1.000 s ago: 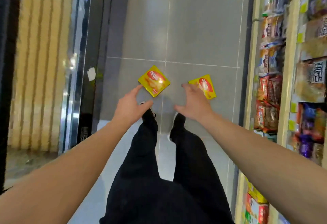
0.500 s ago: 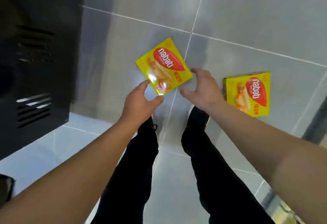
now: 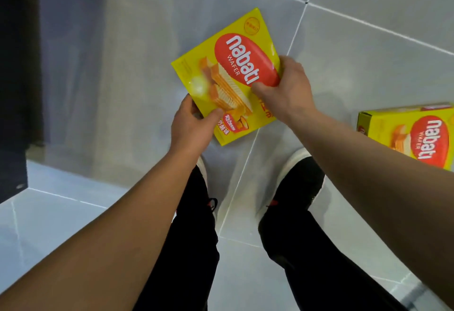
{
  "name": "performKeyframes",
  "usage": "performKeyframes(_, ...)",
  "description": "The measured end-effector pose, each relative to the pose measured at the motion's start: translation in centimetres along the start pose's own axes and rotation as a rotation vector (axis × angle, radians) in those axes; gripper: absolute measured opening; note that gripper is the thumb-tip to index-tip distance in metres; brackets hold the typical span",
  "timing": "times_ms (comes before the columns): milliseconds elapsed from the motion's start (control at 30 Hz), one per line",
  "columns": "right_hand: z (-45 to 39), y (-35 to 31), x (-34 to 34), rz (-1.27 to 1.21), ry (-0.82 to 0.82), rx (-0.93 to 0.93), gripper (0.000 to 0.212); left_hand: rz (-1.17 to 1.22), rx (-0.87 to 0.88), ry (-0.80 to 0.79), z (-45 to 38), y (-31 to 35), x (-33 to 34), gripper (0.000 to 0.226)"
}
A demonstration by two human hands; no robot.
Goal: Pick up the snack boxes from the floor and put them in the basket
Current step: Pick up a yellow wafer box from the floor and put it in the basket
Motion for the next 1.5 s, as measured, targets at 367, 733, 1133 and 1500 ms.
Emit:
performKeyframes(367, 13.3, -3.4, -12.1, -0.421, 0.044, 0.308, 0.041, 0.010, 0.064, -0.083, 15.4, 9.1, -8.3, 0.064)
performKeyframes(733, 35.2, -10.2, -38.9, -0.532, -0.008, 0.177, 0.037, -0.250, 0.363, -0.270, 40.6, 27.0, -18.3, 0.060)
performKeyframes(1133, 54.4, -16.1, -50.4, -0.276, 0.191, -0.009, 0.048, -0.689, 0.962, -0.347, 57.0, 37.0, -24.4, 0.050)
performKeyframes(1500, 75.5, -12.4, -44.6, -0.569, 0.865, 0.385, 0.073, -0.458, 0.908, -0.730, 66.2, 30.6, -26.0, 0.039)
Point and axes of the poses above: each hand's wrist, its own z-axis away from the middle knuckle, its own x-axis out of the palm, y = z × x, the point moved 3 cm from there along -z, towards the middle knuckle, and after that the axes turned 4 degrees about y, right-handed, at the moved point
